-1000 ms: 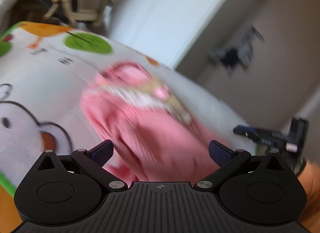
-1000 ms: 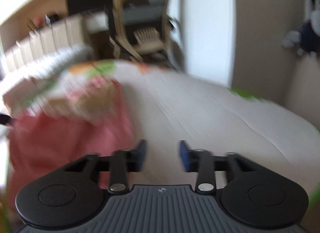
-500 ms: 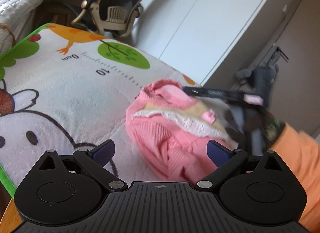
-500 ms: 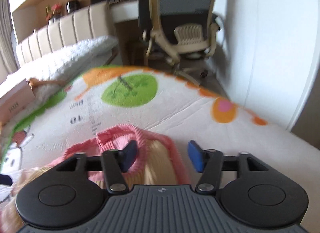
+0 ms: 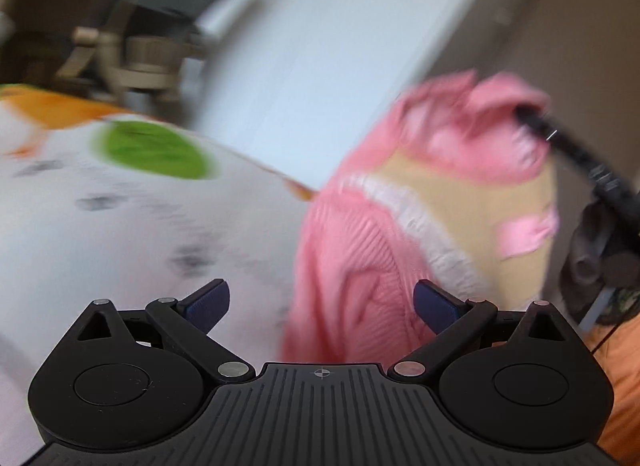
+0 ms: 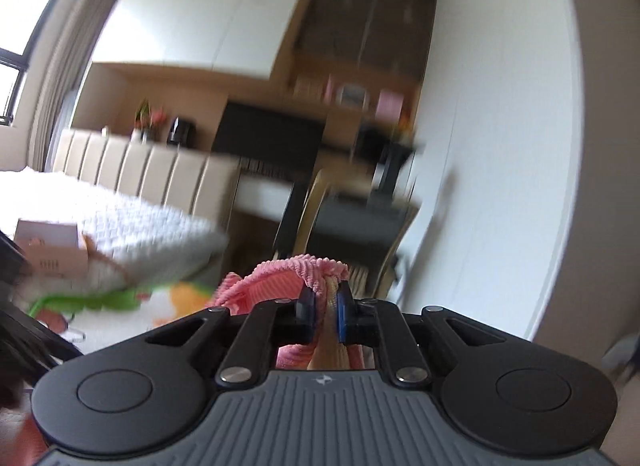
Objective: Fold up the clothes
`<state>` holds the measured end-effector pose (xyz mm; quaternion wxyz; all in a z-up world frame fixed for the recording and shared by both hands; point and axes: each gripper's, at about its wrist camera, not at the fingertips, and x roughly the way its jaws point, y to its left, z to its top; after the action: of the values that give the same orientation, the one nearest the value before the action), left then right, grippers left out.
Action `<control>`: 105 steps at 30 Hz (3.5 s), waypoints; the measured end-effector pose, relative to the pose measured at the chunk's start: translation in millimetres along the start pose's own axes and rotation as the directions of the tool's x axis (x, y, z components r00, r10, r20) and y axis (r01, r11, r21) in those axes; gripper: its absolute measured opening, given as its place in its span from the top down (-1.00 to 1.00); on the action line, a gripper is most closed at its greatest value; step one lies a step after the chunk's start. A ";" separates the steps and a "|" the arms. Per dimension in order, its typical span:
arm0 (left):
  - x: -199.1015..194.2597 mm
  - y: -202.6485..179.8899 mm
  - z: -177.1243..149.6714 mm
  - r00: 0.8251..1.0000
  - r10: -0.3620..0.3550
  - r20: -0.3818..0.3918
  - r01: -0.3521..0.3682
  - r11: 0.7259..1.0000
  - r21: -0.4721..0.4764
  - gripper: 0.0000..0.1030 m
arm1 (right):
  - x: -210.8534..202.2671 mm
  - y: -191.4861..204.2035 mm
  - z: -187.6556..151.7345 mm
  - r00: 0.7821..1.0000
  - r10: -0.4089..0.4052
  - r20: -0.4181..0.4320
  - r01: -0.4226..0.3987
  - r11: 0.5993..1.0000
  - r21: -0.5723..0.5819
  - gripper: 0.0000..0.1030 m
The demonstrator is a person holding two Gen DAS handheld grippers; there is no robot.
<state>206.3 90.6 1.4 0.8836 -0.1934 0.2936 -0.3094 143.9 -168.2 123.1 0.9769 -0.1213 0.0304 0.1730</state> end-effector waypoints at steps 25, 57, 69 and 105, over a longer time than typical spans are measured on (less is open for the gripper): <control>-23.9 -174.9 4.1 0.951 -0.277 0.134 0.204 0.894 0.400 -0.84 | -244.7 -32.4 90.8 0.875 -0.179 0.450 0.254 0.961 -0.113 0.81; -120.8 -300.7 -2.9 0.772 -0.014 0.635 -0.451 0.692 0.564 0.89 | -251.3 -35.9 118.6 0.820 -0.303 0.486 0.332 0.943 0.028 0.81; -11.7 -100.1 51.9 0.777 0.532 0.338 -0.630 0.670 0.394 0.77 | 83.6 -67.7 15.2 0.949 -0.142 -0.280 0.152 0.988 0.015 0.20; -40.7 -12.3 -64.2 0.822 0.569 -0.026 -0.558 0.813 0.166 0.03 | -36.0 -70.4 -159.1 0.853 0.047 -0.519 0.172 0.915 0.364 0.61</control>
<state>134.1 98.2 -24.3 0.9360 -0.0187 0.3459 -0.0623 131.6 -283.6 -11.5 0.9415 0.0368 0.3224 0.0915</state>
